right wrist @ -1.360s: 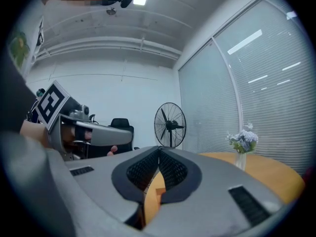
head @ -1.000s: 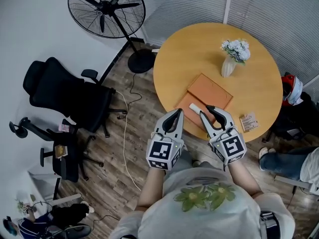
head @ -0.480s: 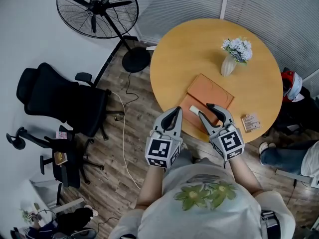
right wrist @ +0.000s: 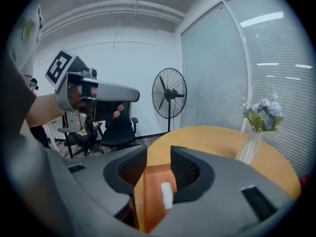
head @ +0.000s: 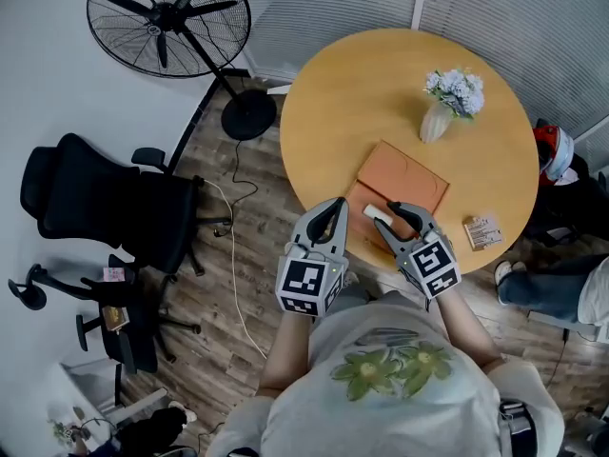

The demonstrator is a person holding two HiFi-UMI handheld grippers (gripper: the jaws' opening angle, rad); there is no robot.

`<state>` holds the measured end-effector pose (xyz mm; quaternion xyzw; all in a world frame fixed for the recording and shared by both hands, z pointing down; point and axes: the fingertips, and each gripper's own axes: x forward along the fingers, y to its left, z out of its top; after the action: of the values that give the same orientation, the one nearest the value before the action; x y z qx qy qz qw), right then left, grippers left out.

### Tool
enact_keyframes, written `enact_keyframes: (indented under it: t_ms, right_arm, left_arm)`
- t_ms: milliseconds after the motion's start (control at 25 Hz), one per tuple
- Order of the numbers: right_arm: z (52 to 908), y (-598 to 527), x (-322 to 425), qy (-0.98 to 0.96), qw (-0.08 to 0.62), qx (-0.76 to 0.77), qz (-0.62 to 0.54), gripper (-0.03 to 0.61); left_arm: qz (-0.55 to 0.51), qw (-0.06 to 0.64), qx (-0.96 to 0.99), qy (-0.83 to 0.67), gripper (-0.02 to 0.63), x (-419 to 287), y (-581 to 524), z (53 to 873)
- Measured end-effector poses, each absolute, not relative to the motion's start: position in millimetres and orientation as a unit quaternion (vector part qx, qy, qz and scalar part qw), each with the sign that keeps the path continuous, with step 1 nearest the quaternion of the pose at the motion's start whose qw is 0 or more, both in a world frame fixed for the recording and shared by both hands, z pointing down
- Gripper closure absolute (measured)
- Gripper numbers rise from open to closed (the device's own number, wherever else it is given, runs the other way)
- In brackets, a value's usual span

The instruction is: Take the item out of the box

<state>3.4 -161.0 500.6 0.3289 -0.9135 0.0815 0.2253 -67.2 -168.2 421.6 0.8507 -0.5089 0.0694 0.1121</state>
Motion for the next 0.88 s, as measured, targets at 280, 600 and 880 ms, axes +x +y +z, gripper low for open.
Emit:
enact_keyframes:
  t_ms: [280,600,880]
  right_arm:
    - [543.6,-172.9,-0.9,-0.899,0.265,0.331,0.107,0.423]
    - [589.3,-179.4,0.6,-0.883,0.319,0.325,0.116,0.423]
    - [619.5,-184.5,0.9,-0.872,0.356,0.317,0.106,0.423]
  left_arm:
    - [0.074,0.118,0.857,-0.496,0.612,-80.4,-185.3,434.5]
    - [0.08,0.123,0.862,-0.485,0.612,-88.9,-200.9,445.5]
    - [0.085,0.131,0.862,-0.482,0.612,-95.2,-206.6,459.9]
